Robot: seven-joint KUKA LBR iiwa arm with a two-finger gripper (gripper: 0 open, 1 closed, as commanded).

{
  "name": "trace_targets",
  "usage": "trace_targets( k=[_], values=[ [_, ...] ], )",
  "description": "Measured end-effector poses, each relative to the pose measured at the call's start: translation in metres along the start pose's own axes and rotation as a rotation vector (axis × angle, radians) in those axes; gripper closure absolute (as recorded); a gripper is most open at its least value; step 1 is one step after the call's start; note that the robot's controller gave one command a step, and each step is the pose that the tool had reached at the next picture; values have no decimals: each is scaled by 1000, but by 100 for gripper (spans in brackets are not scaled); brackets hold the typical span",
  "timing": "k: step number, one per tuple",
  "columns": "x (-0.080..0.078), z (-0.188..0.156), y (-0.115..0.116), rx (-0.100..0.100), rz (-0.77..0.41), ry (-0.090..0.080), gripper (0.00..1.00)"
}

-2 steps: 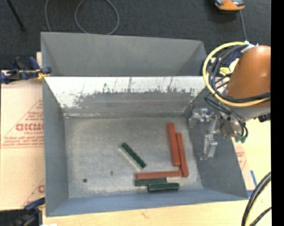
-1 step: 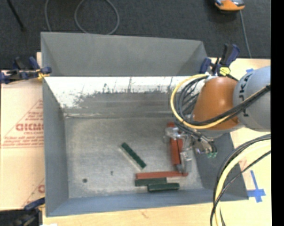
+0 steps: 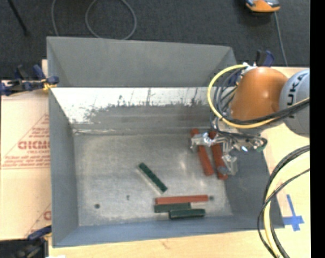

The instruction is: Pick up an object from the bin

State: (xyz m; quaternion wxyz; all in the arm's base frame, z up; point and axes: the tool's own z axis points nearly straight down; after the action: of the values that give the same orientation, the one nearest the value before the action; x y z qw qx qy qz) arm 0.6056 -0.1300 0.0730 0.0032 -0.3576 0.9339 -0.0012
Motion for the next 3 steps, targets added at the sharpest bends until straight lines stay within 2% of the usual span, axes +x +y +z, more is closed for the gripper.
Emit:
trace_targets(
  k=[1, 2, 3],
  values=[
    [-2, -23, -19, -9, -728, -7, 0],
    [-27, -1, 4, -3, -999, -2, 0],
    [-26, 0, 3, -2, -995, -2, 100]
  ],
)
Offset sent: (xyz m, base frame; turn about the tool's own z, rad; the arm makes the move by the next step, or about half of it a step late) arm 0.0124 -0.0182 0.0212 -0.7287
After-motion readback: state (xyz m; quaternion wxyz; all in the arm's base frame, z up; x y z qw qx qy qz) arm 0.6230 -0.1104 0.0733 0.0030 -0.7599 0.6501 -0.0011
